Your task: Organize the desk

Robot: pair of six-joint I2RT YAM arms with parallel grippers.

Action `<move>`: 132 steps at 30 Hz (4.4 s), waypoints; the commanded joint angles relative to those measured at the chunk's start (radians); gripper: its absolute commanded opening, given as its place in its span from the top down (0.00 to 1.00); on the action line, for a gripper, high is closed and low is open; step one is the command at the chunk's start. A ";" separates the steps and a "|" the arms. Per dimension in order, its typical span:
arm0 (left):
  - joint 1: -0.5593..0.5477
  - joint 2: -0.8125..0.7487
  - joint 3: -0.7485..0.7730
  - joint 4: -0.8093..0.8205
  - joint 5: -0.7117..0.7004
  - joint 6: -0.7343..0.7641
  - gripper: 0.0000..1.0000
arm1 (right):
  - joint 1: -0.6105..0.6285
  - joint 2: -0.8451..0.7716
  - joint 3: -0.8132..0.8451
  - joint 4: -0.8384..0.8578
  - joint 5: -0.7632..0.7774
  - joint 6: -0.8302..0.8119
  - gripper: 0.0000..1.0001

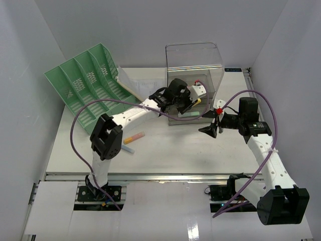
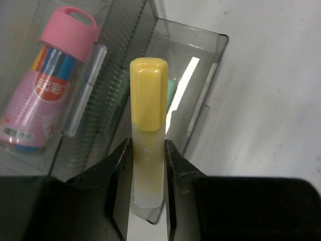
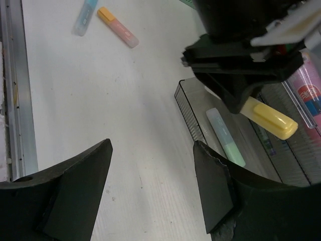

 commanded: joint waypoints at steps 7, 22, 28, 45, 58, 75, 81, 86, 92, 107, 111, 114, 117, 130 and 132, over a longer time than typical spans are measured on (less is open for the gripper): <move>0.035 0.143 0.167 -0.035 -0.001 0.050 0.87 | -0.008 -0.009 -0.010 0.033 -0.054 0.025 0.28; 0.035 -0.080 -0.080 0.049 0.105 -0.154 0.32 | -0.010 0.001 -0.031 0.023 -0.096 0.002 0.28; 0.035 -0.338 -0.284 0.069 0.055 -0.278 0.32 | -0.004 0.009 -0.032 -0.198 -0.224 -0.321 0.17; 0.046 -1.807 -1.131 -0.216 -0.363 -0.902 0.02 | 0.713 0.602 0.351 0.010 0.455 -0.248 0.09; 0.040 -1.963 -1.098 -0.318 -0.450 -0.973 0.02 | 0.866 1.240 1.024 -0.075 0.567 -0.112 0.08; 0.040 -1.981 -1.107 -0.315 -0.453 -0.974 0.02 | 0.872 1.324 1.027 -0.138 0.538 -0.143 0.48; 0.040 -1.965 -1.108 -0.315 -0.451 -0.976 0.02 | 0.870 1.299 0.980 -0.136 0.560 -0.145 0.69; 0.040 -1.932 -1.108 -0.315 -0.454 -0.977 0.02 | 0.852 1.265 0.962 -0.132 0.591 -0.107 0.80; 0.040 -1.788 -1.090 -0.330 -0.483 -0.985 0.02 | 0.811 1.130 0.892 -0.132 0.586 -0.050 0.92; 0.040 -1.741 -1.212 -0.311 -0.498 -1.241 0.02 | 0.506 0.541 0.436 -0.129 0.620 -0.154 0.92; 0.040 -1.625 -1.220 -0.326 -0.500 -1.296 0.02 | 0.422 0.558 0.423 -0.110 0.782 -0.261 0.91; 0.040 -1.555 -1.216 -0.329 -0.505 -1.332 0.03 | 0.348 0.597 0.434 -0.080 0.814 -0.294 0.91; 0.041 -1.501 -1.213 -0.307 -0.498 -1.344 0.04 | 0.300 0.662 0.479 -0.068 0.804 -0.304 0.90; 0.087 -1.367 -1.277 -0.237 -0.409 -1.372 0.06 | 0.283 0.714 0.503 -0.045 0.765 -0.271 0.42; 0.098 -1.351 -1.286 -0.230 -0.403 -1.379 0.06 | 0.282 0.672 0.484 -0.048 0.729 -0.250 0.37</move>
